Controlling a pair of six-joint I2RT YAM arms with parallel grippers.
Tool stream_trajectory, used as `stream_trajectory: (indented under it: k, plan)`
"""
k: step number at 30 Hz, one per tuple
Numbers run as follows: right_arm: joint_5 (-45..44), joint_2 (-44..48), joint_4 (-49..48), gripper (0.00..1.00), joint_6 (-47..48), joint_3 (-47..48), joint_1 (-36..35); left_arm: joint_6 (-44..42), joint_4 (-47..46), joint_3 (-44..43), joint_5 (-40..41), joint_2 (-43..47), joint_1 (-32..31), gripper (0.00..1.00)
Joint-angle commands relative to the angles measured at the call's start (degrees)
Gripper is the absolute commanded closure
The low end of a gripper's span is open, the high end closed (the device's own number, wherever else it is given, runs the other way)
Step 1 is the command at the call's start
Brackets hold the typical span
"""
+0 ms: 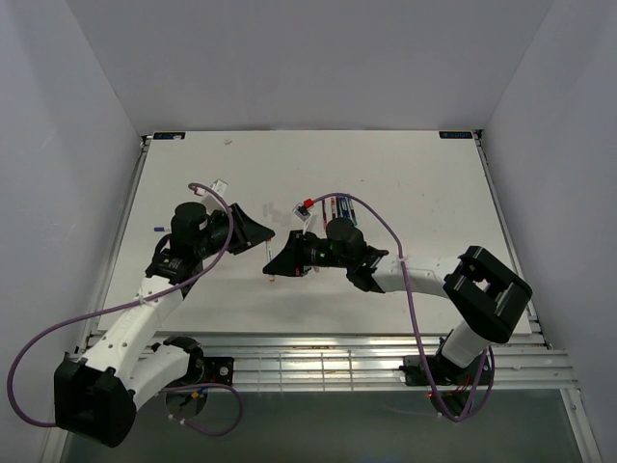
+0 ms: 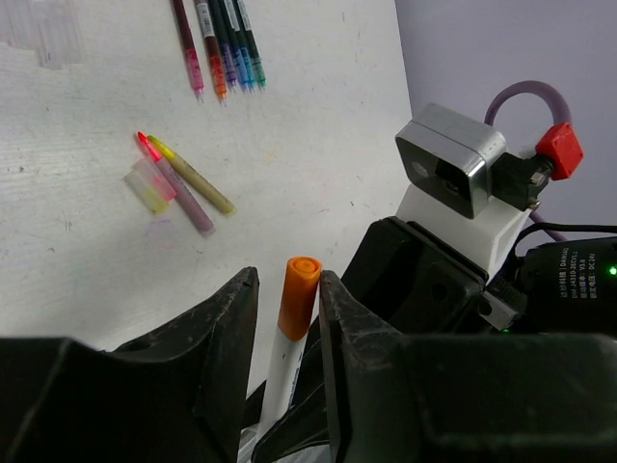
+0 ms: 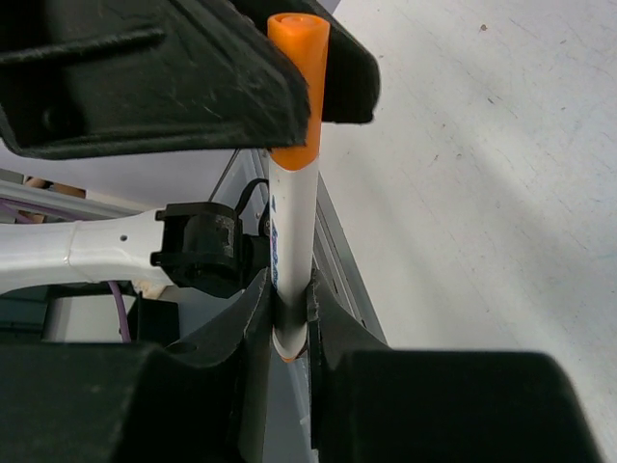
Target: Open the pen caps
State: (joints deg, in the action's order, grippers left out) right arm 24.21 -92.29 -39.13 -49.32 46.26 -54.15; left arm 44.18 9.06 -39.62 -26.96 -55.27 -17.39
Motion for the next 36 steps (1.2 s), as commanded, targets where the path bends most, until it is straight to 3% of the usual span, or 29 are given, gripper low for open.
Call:
stream_trajectory:
  k: [1, 5, 9, 13, 16, 18, 19, 21, 22, 23, 26, 31, 36]
  plan:
    - [1.46, 0.45, -4.02, 0.92, 0.19, 2.17, -0.52, -0.85, 0.43, 1.47, -1.6, 1.21, -0.28, 0.58]
    - [2.42, -0.34, -4.72, 0.92, -0.51, 2.61, -0.52, -1.47, 0.43, 1.73, -1.52, 1.04, -0.28, 0.57]
    - [2.51, -0.7, -5.16, 0.92, -1.3, 1.91, -0.52, -2.17, 1.48, 0.95, -0.2, 0.69, -0.37, 0.67]
    - [2.34, -0.96, -4.38, 0.92, -1.22, 1.03, -0.61, -2.44, 3.15, -0.55, 1.99, -0.63, -0.37, 0.91]
    - [-0.38, -0.26, 0.95, 0.92, 1.14, 0.76, -1.04, -2.26, 4.21, -2.13, 3.22, -2.73, -0.37, 1.0]
    - [-6.25, 0.79, 7.11, 0.92, 4.3, 1.81, -2.27, -1.82, 5.78, -3.53, 4.8, -3.88, -0.28, 1.0]
    - [-9.41, 0.97, 16.28, 0.92, 8.58, 2.86, -2.97, -1.73, 6.49, -4.23, 6.9, -5.19, -0.37, 1.0]
    - [-23.45, 0.54, 26.95, 0.92, 12.56, 7.86, -6.3, -1.38, 9.46, -7.12, 9.72, -6.86, -0.28, 1.0]
    - [-29.94, -0.08, 38.06, 0.92, 14.23, 10.14, -7.71, -1.21, 10.79, -8.45, 12.87, -9.14, -0.28, 1.0]
    - [-40.88, -1.13, 43.47, 0.92, 16.95, 14.6, -10.6, -1.21, 11.67, -9.77, 14.2, -10.38, -0.19, 1.0]
    - [-52.12, -5.34, 53.78, 0.92, 18.81, 19.03, -14.3, -1.56, 14.14, -15.13, 14.84, -16.51, 1.99, 1.0]
    - [-49.0, -7.29, 52.06, 0.92, 21.28, 19.74, -14.32, -2.78, 14.15, -19.53, 13.25, -22.07, 5.17, 1.0]
    - [-40.66, -9.04, 51.44, 0.92, 23.92, 21.15, -9.67, -4.1, 10.91, -15.94, 11.41, -23.74, 5.17, 1.0]
